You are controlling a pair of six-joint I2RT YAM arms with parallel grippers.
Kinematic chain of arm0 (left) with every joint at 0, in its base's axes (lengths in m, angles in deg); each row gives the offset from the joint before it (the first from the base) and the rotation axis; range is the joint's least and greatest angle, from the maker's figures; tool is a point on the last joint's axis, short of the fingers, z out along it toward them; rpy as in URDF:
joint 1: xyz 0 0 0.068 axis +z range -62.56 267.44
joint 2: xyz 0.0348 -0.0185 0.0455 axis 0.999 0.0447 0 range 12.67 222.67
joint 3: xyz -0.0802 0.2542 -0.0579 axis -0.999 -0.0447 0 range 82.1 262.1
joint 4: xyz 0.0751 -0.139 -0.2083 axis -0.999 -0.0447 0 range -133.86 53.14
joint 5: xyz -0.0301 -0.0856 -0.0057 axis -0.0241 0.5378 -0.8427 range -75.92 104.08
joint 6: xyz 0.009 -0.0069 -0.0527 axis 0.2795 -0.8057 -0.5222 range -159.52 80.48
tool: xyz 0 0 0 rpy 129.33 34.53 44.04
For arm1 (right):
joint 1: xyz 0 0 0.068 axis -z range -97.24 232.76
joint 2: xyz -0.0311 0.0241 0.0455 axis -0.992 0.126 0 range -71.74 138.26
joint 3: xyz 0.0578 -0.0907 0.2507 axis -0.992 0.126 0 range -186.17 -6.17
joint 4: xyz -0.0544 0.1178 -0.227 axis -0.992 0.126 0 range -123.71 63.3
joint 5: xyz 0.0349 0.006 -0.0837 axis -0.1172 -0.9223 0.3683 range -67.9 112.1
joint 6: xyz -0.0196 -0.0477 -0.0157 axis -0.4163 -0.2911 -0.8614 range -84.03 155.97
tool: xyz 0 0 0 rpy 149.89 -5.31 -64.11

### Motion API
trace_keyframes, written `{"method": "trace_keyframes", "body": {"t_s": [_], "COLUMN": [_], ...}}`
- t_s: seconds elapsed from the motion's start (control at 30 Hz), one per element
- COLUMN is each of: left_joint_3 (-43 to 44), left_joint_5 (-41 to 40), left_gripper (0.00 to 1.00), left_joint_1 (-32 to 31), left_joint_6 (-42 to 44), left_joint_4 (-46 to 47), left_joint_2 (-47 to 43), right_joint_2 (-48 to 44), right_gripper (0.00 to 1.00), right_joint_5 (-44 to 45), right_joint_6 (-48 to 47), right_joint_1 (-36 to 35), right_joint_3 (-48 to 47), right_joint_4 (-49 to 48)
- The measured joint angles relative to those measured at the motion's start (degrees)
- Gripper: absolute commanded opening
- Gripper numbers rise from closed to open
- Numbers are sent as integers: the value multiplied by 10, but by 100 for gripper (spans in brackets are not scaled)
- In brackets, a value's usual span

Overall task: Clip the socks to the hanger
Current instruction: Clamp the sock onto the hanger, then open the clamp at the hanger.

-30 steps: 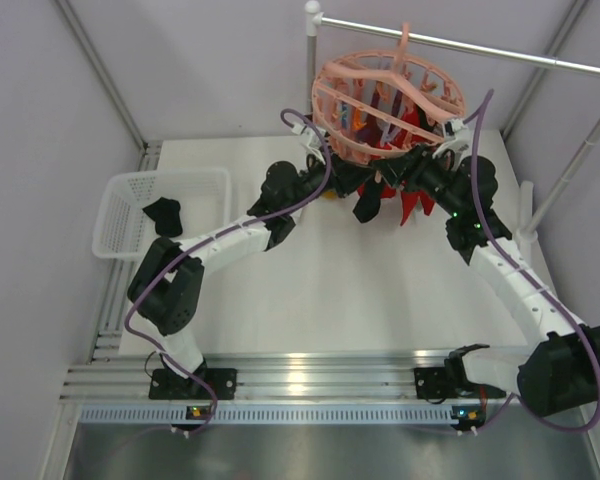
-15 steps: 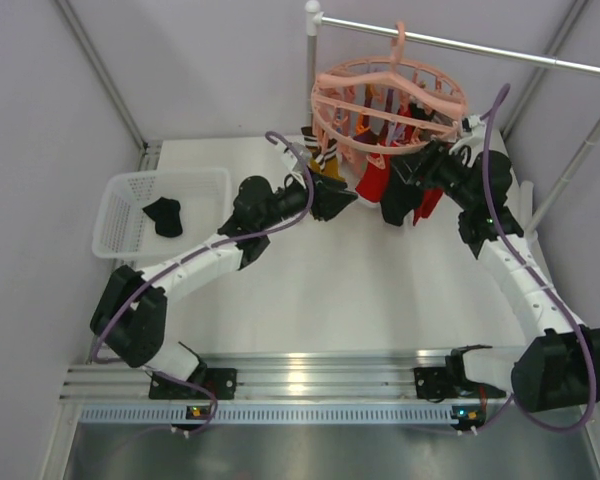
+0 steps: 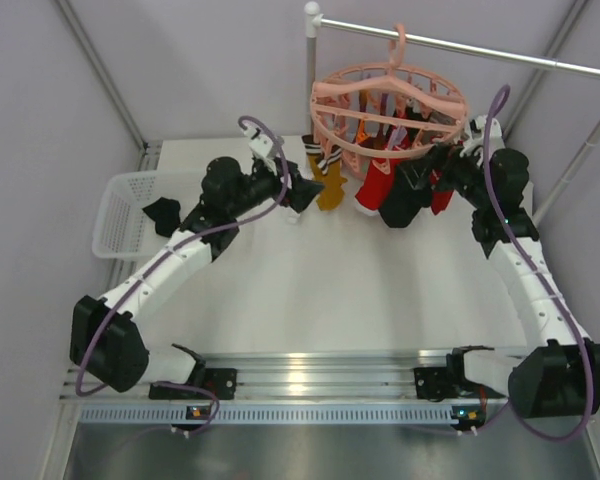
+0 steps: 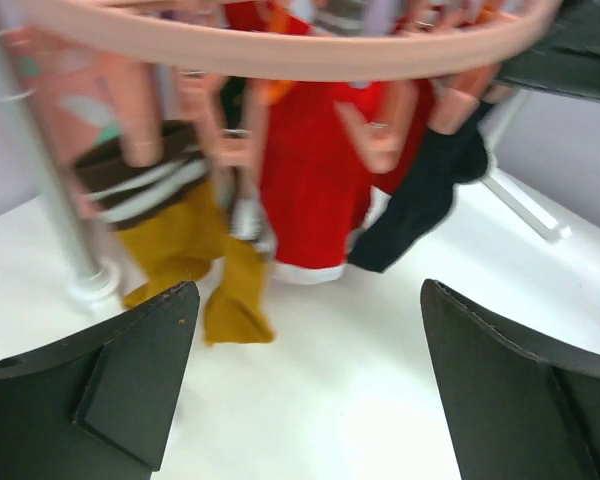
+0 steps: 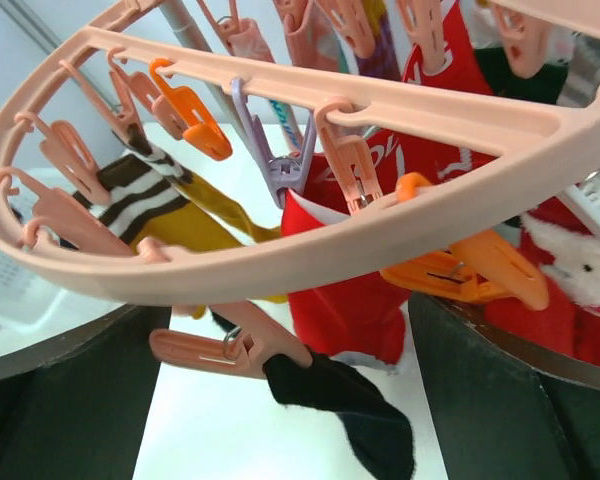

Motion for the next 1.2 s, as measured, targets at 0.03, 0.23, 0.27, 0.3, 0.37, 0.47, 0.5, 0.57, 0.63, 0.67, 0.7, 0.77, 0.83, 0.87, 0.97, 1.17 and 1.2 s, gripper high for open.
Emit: {"method": "trace_keyframes", "body": {"t_s": [0.03, 0.23, 0.27, 0.3, 0.37, 0.47, 0.5, 0.57, 0.63, 0.67, 0.7, 0.77, 0.83, 0.87, 0.97, 1.17, 1.2], "left_joint_3": [11, 33, 30, 24, 14, 7, 6, 5, 0, -4, -9, -20, -30, -34, -41, -45, -45], "left_joint_5": [7, 19, 15, 6, -8, -25, -32, -42, -43, -43, -43, -43, -45, -46, -50, -56, -56], "left_gripper": [98, 98, 98, 98, 98, 98, 98, 98, 97, 97, 97, 97, 97, 97, 97, 97, 97], "left_joint_1": [21, 128, 136, 140, 141, 141, 141, 141, 142, 142, 142, 142, 142, 142, 142, 142, 142], "left_joint_6": [-7, -47, -49, -50, -50, -51, -55, -62, -70, -75, -78, -86, -92, -94, -101, -116, -118], "left_joint_4": [-18, -84, -89, -94, -103, -109, -113, -118, -122, -122, -122, -122, -122, -122, -122, -122, -122], "left_joint_2": [0, -11, -17, -26, -44, -68, -75, -83, -93, -97, -101, -111, -120, -125, -132, -134, -134], "right_joint_2": [-6, -72, -83, -95, -116, -139, -145, -155, -163, -166, -167, -165, -157, -151, -130, -86, -78], "right_gripper": [100, 100, 100, 100, 100, 98, 97, 95, 93, 93, 93, 91, 90, 89, 89, 88, 88], "right_joint_5": [-2, 17, 18, 18, 14, 10, 11, 17, 29, 37, 47, 73, 103, 120, 183, 320, 341], "right_joint_6": [-16, -117, -132, -146, -167, -169, -164, -153, -142, -135, -130, -122, -121, -121, -127, -147, -148], "right_joint_1": [3, 6, 6, 6, 6, 6, 2, -7, -26, -39, -57, -96, -143, -170, -239, -321, -328], "right_joint_3": [-4, -9, -9, -10, -10, -10, -10, -5, 7, 16, 26, 45, 56, 57, 58, 58, 58], "right_joint_4": [10, 86, 94, 102, 113, 121, 120, 109, 94, 82, 71, 47, 31, 24, -3, -46, -53]}}
